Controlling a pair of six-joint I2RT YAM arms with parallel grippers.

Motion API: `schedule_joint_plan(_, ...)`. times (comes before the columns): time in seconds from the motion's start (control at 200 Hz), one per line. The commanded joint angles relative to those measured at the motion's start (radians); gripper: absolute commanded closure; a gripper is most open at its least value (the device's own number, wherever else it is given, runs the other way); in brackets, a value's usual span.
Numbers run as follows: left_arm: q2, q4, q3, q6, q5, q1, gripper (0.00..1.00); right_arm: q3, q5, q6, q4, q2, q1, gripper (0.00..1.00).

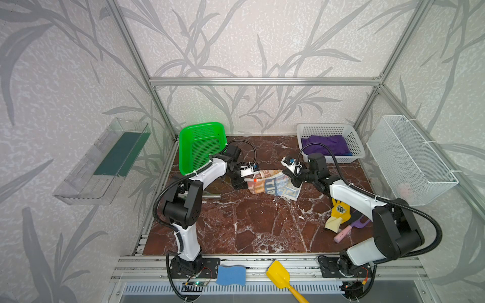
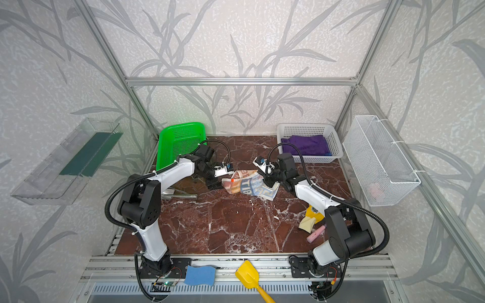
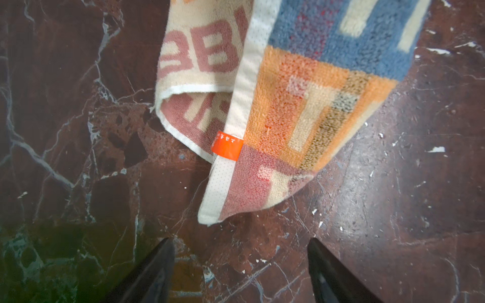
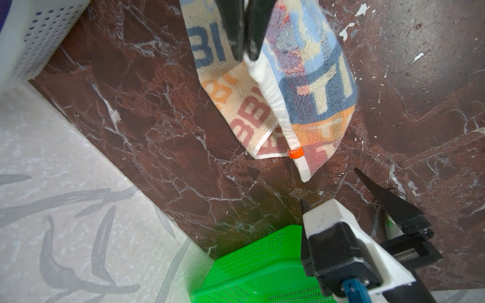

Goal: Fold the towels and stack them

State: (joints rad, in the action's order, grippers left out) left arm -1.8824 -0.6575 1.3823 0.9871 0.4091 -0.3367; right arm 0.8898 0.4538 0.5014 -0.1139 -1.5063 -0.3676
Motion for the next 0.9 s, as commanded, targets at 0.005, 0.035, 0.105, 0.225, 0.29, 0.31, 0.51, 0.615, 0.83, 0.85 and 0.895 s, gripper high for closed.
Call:
schedule_joint_plan(0.005, -0.051, -0.155, 0.083, 0.066, 0.037, 0.010, 0.20, -0.021, 0.008, 0.003, -0.005, 0.047, 0.004, 1.00)
schedule_joint_plan(0.035, -0.069, -0.173, 0.107, 0.068, 0.040, 0.011, 0.20, -0.024, 0.008, 0.003, -0.004, 0.052, 0.005, 1.00)
schedule_joint_plan(0.105, -0.115, -0.243, 0.167, 0.098, 0.053, 0.011, 0.21, -0.029, 0.008, 0.003, -0.003, 0.059, 0.004, 1.00)
schedule_joint_plan(0.225, -0.178, -0.278, 0.240, 0.092, 0.055, 0.008, 0.24, -0.034, 0.009, 0.003, 0.002, 0.066, 0.004, 1.00)
schedule_joint_plan(0.29, -0.181, -0.217, 0.222, 0.068, 0.040, 0.007, 0.25, -0.035, 0.012, 0.000, 0.003, 0.067, 0.004, 1.00)
schedule_joint_plan(0.31, -0.178, -0.194, 0.210, 0.064, 0.036, 0.005, 0.25, -0.036, 0.013, 0.000, 0.004, 0.069, 0.004, 1.00)
schedule_joint_plan(0.51, -0.155, -0.023, 0.130, 0.031, 0.032, -0.002, 0.25, -0.040, 0.022, -0.004, -0.005, 0.070, 0.004, 1.00)
schedule_joint_plan(0.615, -0.171, 0.006, 0.138, 0.028, 0.044, -0.002, 0.25, -0.043, 0.026, -0.004, -0.007, 0.071, 0.004, 1.00)
schedule_joint_plan(0.83, -0.203, -0.032, 0.170, 0.066, 0.042, -0.010, 0.29, -0.047, 0.020, 0.010, -0.001, 0.077, 0.004, 1.00)
schedule_joint_plan(0.85, -0.205, -0.042, 0.176, 0.068, 0.039, -0.011, 0.29, -0.047, 0.020, 0.012, -0.001, 0.078, 0.004, 1.00)
schedule_joint_plan(0.895, -0.210, -0.054, 0.180, 0.072, 0.029, -0.012, 0.30, -0.045, 0.019, 0.016, 0.002, 0.080, 0.004, 1.00)
